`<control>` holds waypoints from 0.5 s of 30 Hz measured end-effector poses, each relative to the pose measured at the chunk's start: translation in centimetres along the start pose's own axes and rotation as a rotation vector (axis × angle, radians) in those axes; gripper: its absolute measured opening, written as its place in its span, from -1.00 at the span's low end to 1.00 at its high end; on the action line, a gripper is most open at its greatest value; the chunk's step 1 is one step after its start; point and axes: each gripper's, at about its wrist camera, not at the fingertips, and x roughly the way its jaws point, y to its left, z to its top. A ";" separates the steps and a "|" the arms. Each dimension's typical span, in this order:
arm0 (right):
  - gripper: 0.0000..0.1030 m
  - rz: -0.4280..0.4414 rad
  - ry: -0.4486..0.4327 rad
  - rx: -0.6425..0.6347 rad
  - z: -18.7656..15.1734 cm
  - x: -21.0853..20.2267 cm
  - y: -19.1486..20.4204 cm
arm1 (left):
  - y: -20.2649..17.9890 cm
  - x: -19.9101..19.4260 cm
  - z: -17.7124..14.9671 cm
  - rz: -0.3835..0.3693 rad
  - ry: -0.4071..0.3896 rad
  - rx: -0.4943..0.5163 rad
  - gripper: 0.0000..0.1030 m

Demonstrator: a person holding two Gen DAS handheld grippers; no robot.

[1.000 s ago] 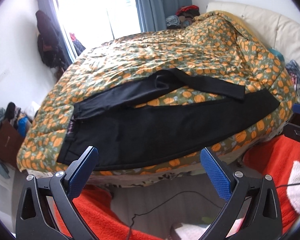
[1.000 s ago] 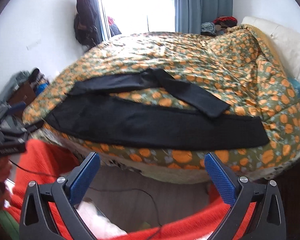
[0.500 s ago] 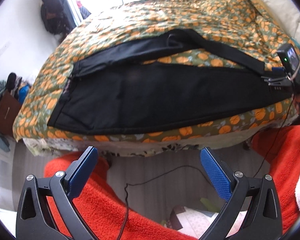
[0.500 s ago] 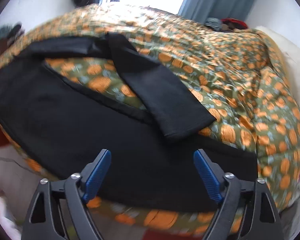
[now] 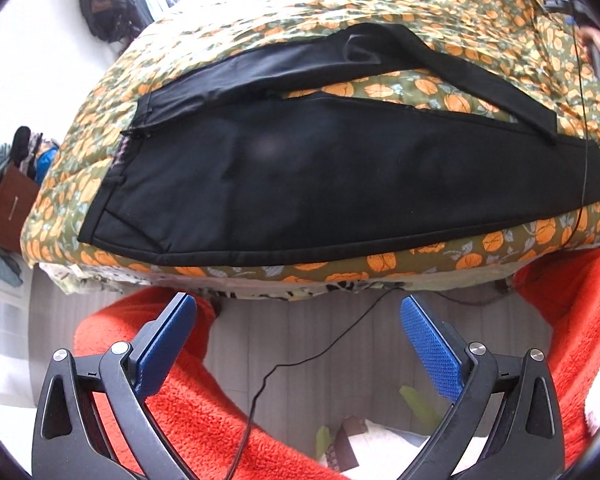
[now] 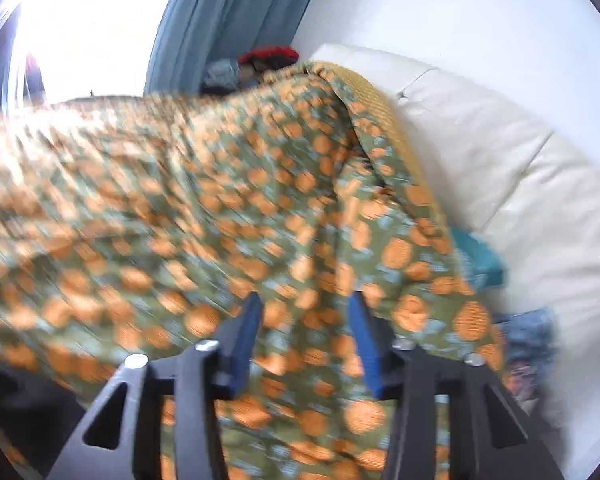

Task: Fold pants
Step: 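Lower the right tool onto the black pant leg edge and close it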

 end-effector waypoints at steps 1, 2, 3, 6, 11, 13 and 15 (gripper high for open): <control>0.29 0.132 0.037 -0.031 -1.4 -0.1 0.8 | 0.2 0.4 0.0 -0.006 0.008 -0.008 0.98; 0.29 0.221 0.073 -0.070 -3.1 -0.4 1.7 | 0.3 1.1 0.0 -0.015 0.023 -0.019 0.98; 0.29 0.318 0.112 -0.134 -5.8 -1.1 3.1 | 0.4 1.4 0.1 -0.018 0.032 -0.023 0.98; 0.28 0.481 0.182 -0.384 -15.2 -4.8 7.5 | 0.4 2.6 0.0 -0.031 0.067 -0.027 0.98; 0.26 0.421 0.288 -0.594 -25.6 -5.7 9.8 | -0.5 3.2 -0.3 -0.045 0.084 0.001 0.98; -0.50 0.363 0.337 -0.564 -25.1 -3.3 8.6 | -0.8 3.1 -0.5 -0.043 0.082 0.010 0.98; -0.88 0.287 0.287 -0.533 -20.7 -2.4 7.5 | -0.7 2.7 -0.6 -0.041 0.074 0.009 0.98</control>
